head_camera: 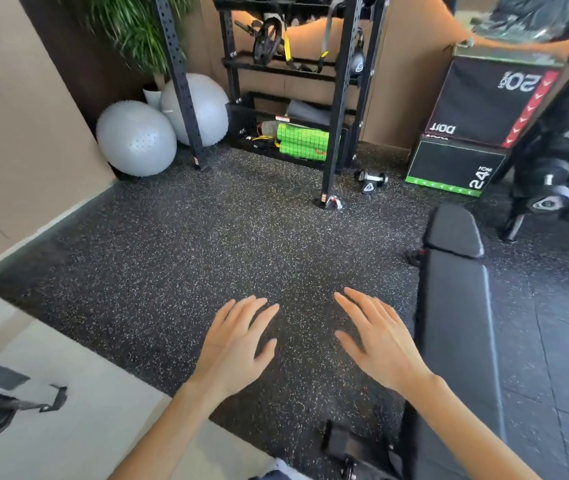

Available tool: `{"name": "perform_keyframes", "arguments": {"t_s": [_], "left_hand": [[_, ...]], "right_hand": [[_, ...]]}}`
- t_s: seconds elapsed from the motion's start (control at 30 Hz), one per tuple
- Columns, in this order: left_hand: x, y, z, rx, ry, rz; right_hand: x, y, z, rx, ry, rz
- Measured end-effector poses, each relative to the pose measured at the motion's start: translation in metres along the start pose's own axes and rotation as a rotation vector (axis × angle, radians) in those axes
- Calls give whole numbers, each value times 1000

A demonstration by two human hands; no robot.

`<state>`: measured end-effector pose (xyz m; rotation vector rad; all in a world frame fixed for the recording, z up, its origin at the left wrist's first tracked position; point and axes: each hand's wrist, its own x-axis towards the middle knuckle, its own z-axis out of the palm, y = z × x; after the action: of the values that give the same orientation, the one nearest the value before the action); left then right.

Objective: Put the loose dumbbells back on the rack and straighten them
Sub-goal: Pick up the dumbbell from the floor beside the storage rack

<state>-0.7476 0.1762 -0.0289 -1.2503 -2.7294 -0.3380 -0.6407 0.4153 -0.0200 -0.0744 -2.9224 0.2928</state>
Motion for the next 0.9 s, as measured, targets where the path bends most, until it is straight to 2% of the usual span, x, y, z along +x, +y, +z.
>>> {"name": "perform_keyframes", "arguments": {"t_s": [0.13, 0.5, 0.67, 0.9], "left_hand": [[31, -20, 11, -43, -34, 38], [107, -43, 69, -107, -154, 63], [201, -61, 81, -62, -159, 78], [368, -52, 74, -64, -136, 109]], "right_hand": [[22, 0, 10, 24, 17, 68], [74, 59, 50, 31, -176, 190], [141, 115, 55, 24, -192, 191], [255, 218, 16, 22, -127, 204]]}}
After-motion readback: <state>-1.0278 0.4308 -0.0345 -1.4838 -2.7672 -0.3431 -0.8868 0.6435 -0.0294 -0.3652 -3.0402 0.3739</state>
